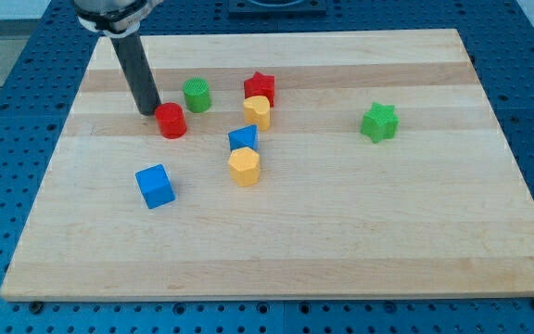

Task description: Move the green circle into the yellow heart

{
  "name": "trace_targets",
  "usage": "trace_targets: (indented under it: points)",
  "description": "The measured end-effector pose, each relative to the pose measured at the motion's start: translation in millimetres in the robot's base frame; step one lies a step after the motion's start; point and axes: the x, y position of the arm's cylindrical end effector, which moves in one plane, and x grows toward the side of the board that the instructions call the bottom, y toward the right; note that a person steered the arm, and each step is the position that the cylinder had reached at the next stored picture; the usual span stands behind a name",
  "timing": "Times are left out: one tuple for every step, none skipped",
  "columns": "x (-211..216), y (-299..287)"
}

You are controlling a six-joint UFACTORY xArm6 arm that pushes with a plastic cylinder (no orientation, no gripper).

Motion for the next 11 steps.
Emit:
trace_targets:
  points:
    - [-8,12]
    - [-9,36]
    - [-9,44]
    - [-10,47]
    - [-38,37]
    - [-48,44]
    - [-32,53]
    - [-21,72]
    - [-11,97]
    - [-16,82]
    - [-8,49]
